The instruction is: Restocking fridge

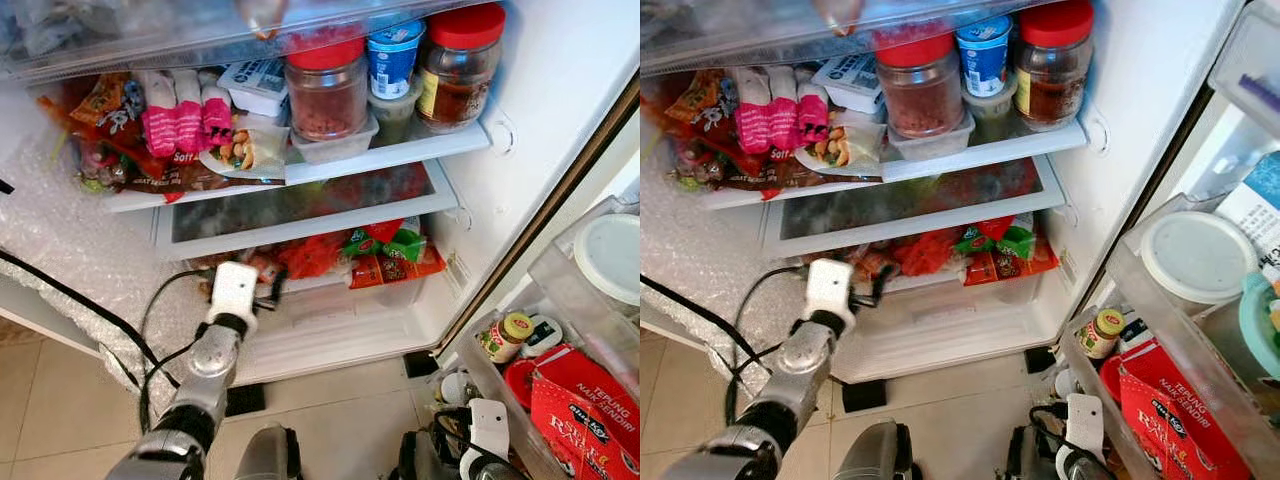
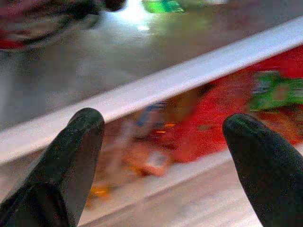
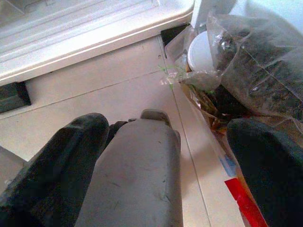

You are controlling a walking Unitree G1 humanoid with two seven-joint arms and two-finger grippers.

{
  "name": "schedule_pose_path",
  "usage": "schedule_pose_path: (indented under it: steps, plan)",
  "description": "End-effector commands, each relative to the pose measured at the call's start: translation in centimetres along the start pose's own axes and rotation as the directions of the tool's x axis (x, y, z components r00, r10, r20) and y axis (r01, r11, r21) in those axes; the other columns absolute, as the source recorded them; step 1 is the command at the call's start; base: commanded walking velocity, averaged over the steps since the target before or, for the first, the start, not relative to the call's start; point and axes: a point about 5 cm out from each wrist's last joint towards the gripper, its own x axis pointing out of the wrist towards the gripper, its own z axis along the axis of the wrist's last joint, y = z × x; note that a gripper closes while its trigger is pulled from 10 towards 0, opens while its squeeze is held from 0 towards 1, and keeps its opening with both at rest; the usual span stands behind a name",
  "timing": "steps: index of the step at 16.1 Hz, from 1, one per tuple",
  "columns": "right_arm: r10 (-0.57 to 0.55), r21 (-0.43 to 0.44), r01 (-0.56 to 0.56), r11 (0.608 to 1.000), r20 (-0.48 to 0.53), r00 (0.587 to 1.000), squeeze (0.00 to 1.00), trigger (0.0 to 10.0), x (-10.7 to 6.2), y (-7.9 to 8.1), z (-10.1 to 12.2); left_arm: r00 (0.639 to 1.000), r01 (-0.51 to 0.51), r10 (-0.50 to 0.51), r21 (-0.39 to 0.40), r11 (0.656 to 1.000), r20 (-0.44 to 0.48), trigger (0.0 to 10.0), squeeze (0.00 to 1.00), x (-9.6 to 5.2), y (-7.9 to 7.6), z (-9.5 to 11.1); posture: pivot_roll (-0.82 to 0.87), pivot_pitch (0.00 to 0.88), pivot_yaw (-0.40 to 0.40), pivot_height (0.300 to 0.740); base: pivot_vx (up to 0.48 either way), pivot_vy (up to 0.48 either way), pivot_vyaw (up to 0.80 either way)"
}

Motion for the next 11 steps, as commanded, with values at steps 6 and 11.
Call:
schedule_pose_path:
  steps: [6, 11]
  plan:
    - [0.017, -0.008, -0.019, 1.000, -0.156, 0.988, 0.00, 10.0, -0.6, 0.3, -3.0, 0.991, -0.135, 0.135, 0.012, 0.991, -0.023, 10.0, 0.00, -0.2, 1.8, -0.4, 0.05, 0.058, 0.054, 0.645, 0.000, 0.000, 0.00]
    - [0.025, -0.029, -0.029, 0.999, -0.152, 0.988, 0.00, 10.0, -0.4, 0.3, -2.7, 0.986, -0.153, 0.153, 0.008, 0.988, -0.062, 10.0, 0.00, -1.0, 1.6, -1.5, 0.06, 0.027, 0.041, 0.645, 0.000, 0.000, 0.00]
